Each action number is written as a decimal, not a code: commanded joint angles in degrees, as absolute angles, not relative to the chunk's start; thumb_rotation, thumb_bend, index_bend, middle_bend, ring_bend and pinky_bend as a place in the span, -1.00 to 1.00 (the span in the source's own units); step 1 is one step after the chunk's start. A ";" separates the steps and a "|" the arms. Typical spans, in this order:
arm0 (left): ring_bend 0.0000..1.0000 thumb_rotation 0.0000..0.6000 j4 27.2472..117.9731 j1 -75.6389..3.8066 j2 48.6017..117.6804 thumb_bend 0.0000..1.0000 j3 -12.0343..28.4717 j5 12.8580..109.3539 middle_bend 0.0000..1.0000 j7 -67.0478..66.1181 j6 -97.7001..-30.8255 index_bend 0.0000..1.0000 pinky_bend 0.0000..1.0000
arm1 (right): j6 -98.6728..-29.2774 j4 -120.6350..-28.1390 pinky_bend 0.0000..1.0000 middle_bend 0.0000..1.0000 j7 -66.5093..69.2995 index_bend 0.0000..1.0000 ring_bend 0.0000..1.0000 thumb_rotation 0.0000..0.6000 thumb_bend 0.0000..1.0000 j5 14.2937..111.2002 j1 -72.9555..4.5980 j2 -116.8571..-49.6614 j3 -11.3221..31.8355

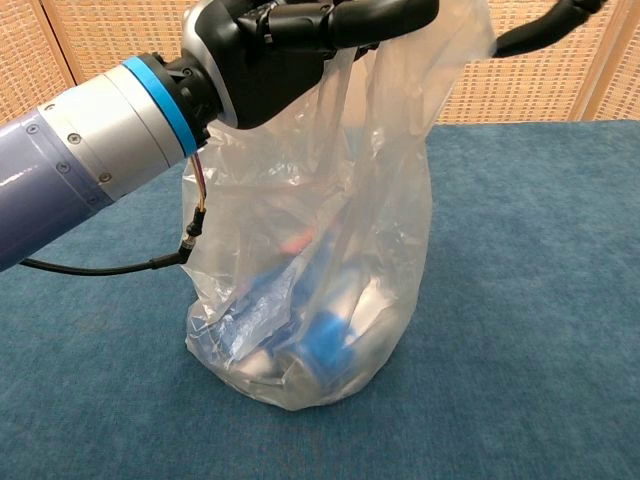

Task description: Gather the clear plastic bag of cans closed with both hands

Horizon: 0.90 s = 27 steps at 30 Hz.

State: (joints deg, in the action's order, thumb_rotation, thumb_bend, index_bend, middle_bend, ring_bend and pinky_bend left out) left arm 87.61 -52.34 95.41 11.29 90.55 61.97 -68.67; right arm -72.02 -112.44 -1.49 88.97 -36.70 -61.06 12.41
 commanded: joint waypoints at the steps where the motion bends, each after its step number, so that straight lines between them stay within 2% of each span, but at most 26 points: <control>1: -0.90 1.00 87.58 -52.00 95.45 -0.56 10.93 90.99 -0.87 63.00 -69.18 -0.83 -0.94 | -74.64 -110.52 -1.00 -1.00 -3.94 -1.00 -1.00 1.00 -1.00 89.24 -34.75 -61.38 11.93; 11: -0.89 1.00 92.12 -50.72 93.16 -0.56 10.63 90.41 -0.87 77.68 -69.66 -0.77 -0.92 | -81.52 -103.06 -1.00 -1.00 -5.21 -1.00 -1.00 1.00 -1.00 87.57 -29.36 -64.36 11.15; 17: -0.82 1.00 95.32 -51.53 90.56 -0.57 12.63 89.33 -0.85 84.91 -67.97 -0.75 -0.84 | -82.83 -96.19 -1.00 -1.00 -1.52 -1.00 -1.00 1.00 -1.00 86.84 -26.06 -65.66 8.79; 23: -0.78 1.00 99.59 -52.93 86.35 -0.61 15.32 87.36 -0.83 97.94 -63.94 -0.74 -0.78 | -83.71 -89.92 -1.00 -1.00 1.89 -1.00 -1.00 1.00 -1.00 86.23 -23.03 -68.04 6.62; 27: -0.74 1.00 100.22 -53.38 83.57 -0.63 15.37 89.24 -0.79 102.78 -62.81 -0.72 -0.77 | -84.06 -88.08 -1.00 -1.00 3.05 -1.00 -1.00 1.00 -1.00 86.21 -21.58 -69.11 5.64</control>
